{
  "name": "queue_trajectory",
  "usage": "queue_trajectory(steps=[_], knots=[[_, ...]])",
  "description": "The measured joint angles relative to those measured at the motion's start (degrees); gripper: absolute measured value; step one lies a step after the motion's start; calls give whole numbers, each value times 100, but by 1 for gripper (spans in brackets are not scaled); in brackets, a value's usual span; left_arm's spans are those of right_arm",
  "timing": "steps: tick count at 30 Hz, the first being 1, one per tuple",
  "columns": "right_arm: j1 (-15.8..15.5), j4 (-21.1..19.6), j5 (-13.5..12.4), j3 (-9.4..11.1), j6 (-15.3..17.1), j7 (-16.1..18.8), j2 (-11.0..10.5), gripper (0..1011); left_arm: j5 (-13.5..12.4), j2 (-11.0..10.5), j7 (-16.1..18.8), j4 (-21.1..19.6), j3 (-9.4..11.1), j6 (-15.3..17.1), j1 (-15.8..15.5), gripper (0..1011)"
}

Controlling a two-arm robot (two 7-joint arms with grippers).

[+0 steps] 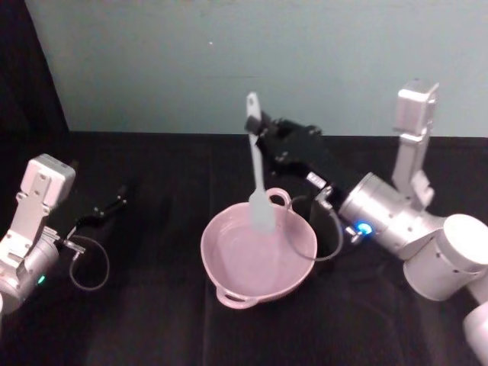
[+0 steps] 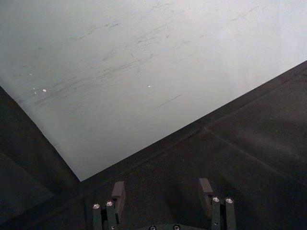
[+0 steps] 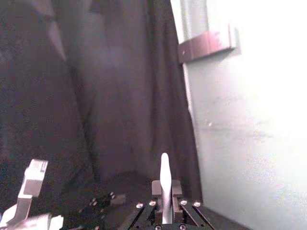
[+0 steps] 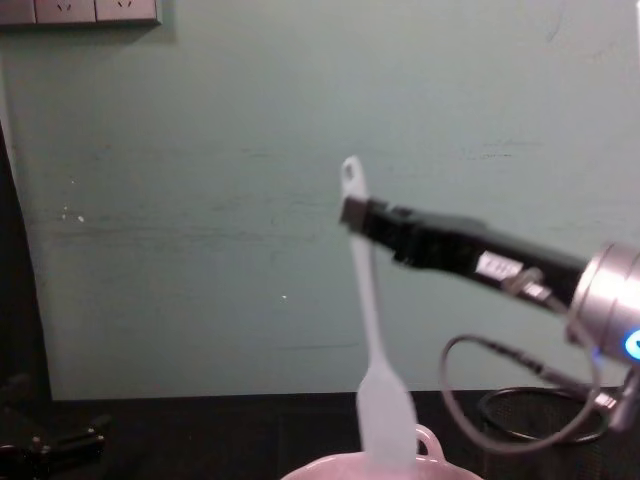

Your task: Use the one hand to pick up the spoon and stir the clear water in the bowl.

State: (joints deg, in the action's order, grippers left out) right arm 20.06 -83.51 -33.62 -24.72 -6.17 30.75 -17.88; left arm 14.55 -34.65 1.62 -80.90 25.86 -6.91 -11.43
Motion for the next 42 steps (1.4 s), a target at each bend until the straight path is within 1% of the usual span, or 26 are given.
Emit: queue_trajectory(steps=[1, 2, 5, 8, 14, 17, 22, 26, 29, 32, 35, 39, 40, 42], knots=[[-10, -42, -19, 34, -4, -7, -27, 120, 0, 0, 0, 0, 0, 0, 0, 1005], [-24, -113, -60, 109, -18, -20, -83, 120, 0, 0, 0, 0, 0, 0, 0, 1005], [-37, -179, -144, 220, -36, -24, -169, 121, 0, 0, 0, 0, 0, 0, 0, 1005], [-31, -207, -322, 378, -45, 64, -304, 121, 0, 0, 0, 0, 0, 0, 0, 1005], [-1, -235, -522, 568, -40, 158, -505, 121, 0, 0, 0, 0, 0, 0, 0, 1005], [9, -239, -671, 692, -36, 206, -625, 121, 0, 0, 0, 0, 0, 0, 0, 1005], [13, -153, -823, 787, -29, 262, -725, 121, -1, 0, 0, 0, 0, 0, 0, 1005], [22, 64, -946, 822, -23, 309, -760, 121, -1, 0, 0, 0, 0, 0, 0, 1005], [30, 188, -966, 829, -39, 312, -765, 121, 0, 0, 0, 0, 0, 0, 0, 1005], [65, 393, -1012, 837, -99, 378, -752, 121, 0, 0, 0, 0, 0, 0, 0, 1005], [151, 718, -1129, 844, -228, 632, -701, 121, 0, 0, 0, 0, 0, 0, 0, 1005], [220, 964, -1215, 832, -292, 823, -660, 121, 0, 0, 0, 0, 0, 0, 0, 1005], [269, 1111, -1290, 821, -296, 954, -629, 121, 0, 0, 0, 0, 0, 0, 0, 1005], [323, 1264, -1369, 806, -290, 1077, -603, 120, 0, 0, 0, 0, 0, 0, 0, 1005]])
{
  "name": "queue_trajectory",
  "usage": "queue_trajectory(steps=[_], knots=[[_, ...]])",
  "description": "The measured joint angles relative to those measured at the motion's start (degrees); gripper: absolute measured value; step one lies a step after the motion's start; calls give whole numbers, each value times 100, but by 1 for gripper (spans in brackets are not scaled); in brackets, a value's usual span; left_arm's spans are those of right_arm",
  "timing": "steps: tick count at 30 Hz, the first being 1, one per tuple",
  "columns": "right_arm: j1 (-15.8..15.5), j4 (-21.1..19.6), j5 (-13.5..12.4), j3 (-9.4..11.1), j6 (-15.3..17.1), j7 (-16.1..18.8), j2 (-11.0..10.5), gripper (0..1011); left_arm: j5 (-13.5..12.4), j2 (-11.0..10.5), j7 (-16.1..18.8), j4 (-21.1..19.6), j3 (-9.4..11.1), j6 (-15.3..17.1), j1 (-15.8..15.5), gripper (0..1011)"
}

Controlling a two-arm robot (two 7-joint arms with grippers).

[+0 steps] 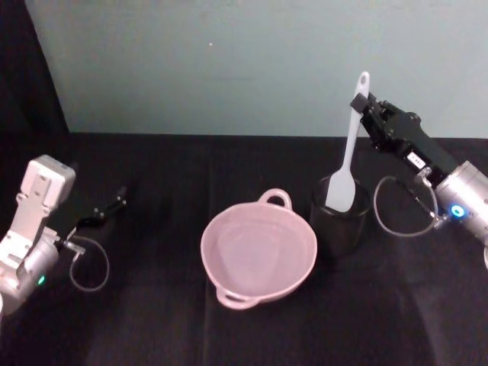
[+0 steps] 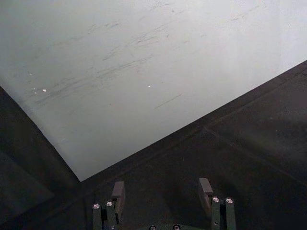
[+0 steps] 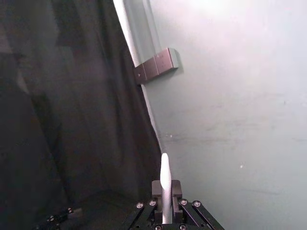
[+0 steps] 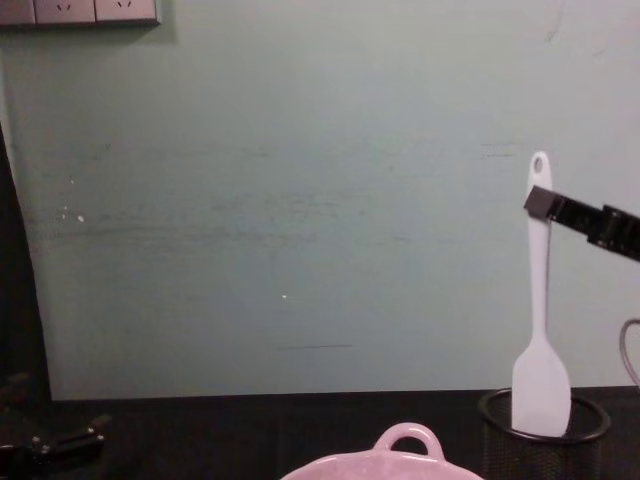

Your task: Use the one hand to pick up the spoon and stir the clear water in the bowl.

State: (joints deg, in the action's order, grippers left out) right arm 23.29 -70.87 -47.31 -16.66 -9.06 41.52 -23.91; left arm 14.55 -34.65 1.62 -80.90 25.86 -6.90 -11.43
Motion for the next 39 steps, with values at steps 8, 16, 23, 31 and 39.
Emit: queue_trajectory(steps=[8, 16, 23, 31, 39], knots=[[459, 1004, -436, -137, 283, 774, 121, 120, 0, 0, 0, 0, 0, 0, 0, 1005], [736, 1511, -511, -281, 470, 990, 153, 121, 0, 0, 0, 0, 0, 0, 0, 1005], [702, 1474, -498, -343, 622, 733, 125, 120, 0, 0, 0, 0, 0, 0, 0, 1005], [633, 1438, -479, -370, 693, 489, 135, 121, 0, 0, 0, 0, 0, 0, 0, 1005], [724, 1749, -543, -369, 721, 565, 250, 121, 0, 0, 0, 0, 0, 0, 0, 1005]])
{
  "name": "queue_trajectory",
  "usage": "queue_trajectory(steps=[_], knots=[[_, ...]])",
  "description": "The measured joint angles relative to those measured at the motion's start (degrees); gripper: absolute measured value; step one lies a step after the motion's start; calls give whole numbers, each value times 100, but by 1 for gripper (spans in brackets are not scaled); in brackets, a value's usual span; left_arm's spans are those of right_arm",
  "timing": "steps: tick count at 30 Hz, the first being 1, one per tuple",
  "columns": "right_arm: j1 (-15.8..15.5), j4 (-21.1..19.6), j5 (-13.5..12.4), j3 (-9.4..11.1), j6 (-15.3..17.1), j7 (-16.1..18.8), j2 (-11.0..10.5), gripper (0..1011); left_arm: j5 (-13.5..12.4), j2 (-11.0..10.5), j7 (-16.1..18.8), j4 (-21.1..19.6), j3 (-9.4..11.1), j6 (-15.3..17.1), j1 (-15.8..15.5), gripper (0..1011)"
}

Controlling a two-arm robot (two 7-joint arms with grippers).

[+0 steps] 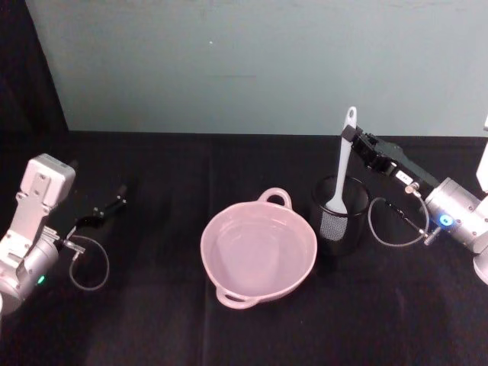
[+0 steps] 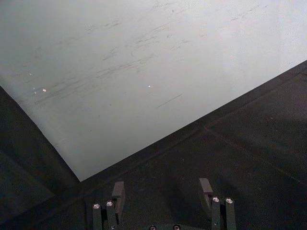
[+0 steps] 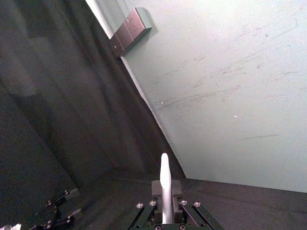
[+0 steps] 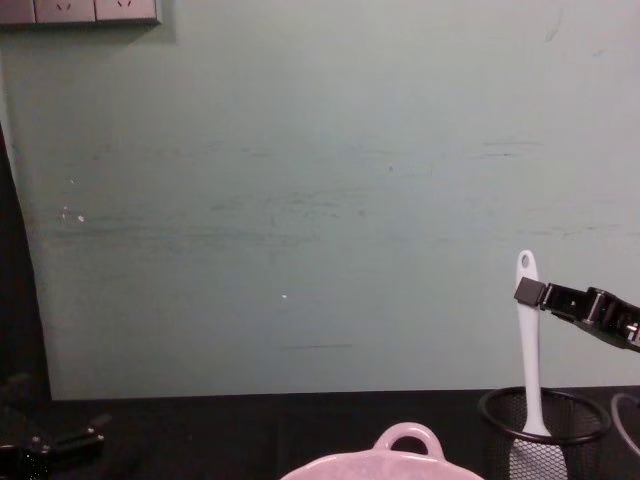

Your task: Use the one hand to pick up the spoon and stir the clear water in the bowl.

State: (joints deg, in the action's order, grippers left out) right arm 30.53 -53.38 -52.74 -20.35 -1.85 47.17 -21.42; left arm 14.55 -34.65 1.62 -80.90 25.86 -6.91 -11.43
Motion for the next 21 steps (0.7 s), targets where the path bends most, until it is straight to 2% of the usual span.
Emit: queue_trajectory(steps=[11, 14, 19, 20, 21], knots=[[120, 372, -114, 16, 152, 137, 113, 121, 0, 0, 0, 0, 0, 0, 0, 1005], [120, 373, -126, 26, 200, 121, 116, 152, 0, 0, 0, 0, 0, 0, 0, 1005], [101, 326, -118, 14, 266, 47, 90, 298, 0, 0, 0, 0, 0, 0, 0, 1005], [92, 308, -114, 6, 290, 24, 78, 357, 0, 0, 0, 0, 0, 0, 0, 1005], [90, 307, -113, 4, 299, 17, 74, 367, 0, 0, 0, 0, 0, 0, 0, 1005]])
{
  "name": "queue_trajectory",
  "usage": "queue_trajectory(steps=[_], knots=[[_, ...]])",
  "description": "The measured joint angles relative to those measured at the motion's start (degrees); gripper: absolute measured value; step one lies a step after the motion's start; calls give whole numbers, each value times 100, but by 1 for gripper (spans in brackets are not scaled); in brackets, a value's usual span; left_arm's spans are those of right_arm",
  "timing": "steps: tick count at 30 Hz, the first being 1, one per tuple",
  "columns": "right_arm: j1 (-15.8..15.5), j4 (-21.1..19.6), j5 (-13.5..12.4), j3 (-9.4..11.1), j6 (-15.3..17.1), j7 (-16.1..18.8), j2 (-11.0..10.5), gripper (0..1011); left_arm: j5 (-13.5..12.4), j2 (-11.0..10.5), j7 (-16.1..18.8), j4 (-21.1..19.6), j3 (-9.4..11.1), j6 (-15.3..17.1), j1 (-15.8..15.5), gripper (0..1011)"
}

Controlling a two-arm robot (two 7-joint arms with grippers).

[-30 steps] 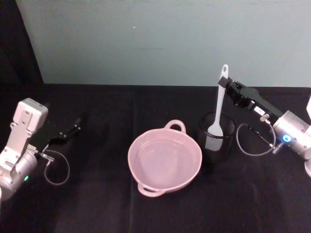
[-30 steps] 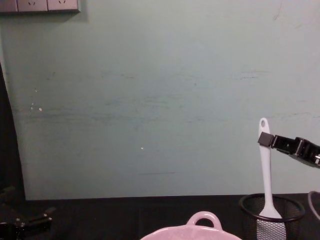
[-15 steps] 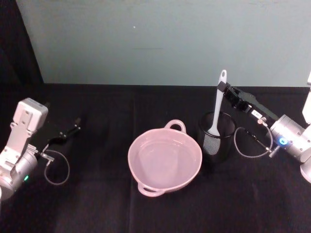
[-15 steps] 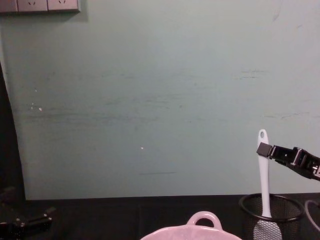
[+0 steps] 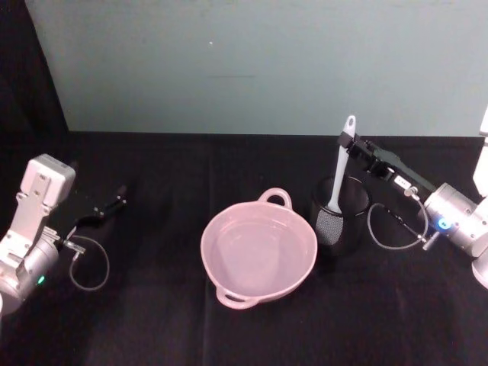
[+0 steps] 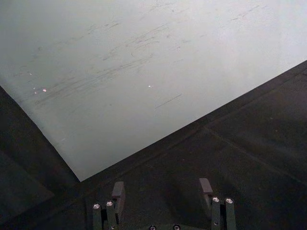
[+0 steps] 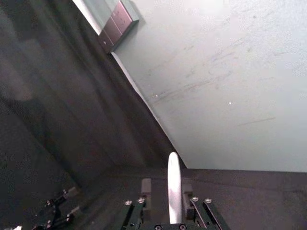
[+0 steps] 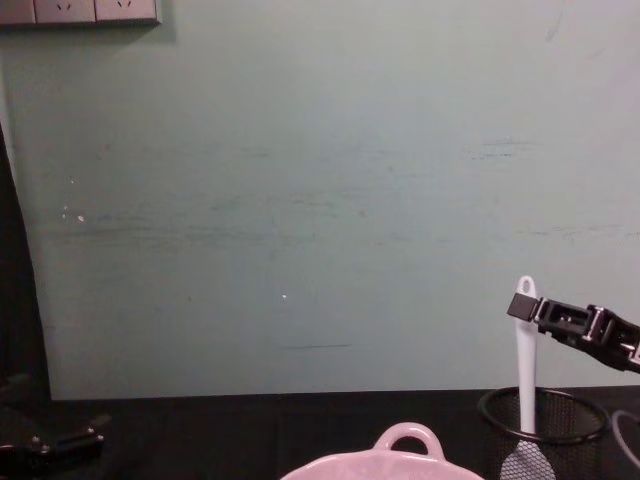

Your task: Use the one hand to pick up the spoon and stir the clear water in the bowl.

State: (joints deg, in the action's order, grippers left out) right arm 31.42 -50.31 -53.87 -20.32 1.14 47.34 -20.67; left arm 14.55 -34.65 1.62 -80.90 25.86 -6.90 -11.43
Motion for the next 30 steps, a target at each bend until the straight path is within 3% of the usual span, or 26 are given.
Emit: queue_trajectory(steps=[13, 18, 22, 27, 28, 30], knots=[[-29, 106, 30, 19, 93, -236, -4, 789, 0, 0, 0, 0, 0, 0, 0, 1005], [-210, -222, 33, 68, 173, -494, -89, 916, 0, 0, 0, 0, 0, 0, 0, 1005], [-562, -949, 74, 109, 225, -828, -330, 1002, 0, 0, 0, 0, 0, -1, 0, 1005], [-1027, -1912, 300, 156, 231, -1464, -731, 1003, 0, 0, 0, 0, 0, 0, 0, 1005], [-1027, -1912, 300, 156, 231, -1464, -731, 1003, 0, 0, 0, 0, 0, 0, 0, 1005], [-1212, -2302, 487, 189, 231, -1845, -910, 1003, 0, 0, 0, 0, 0, 0, 0, 1005]])
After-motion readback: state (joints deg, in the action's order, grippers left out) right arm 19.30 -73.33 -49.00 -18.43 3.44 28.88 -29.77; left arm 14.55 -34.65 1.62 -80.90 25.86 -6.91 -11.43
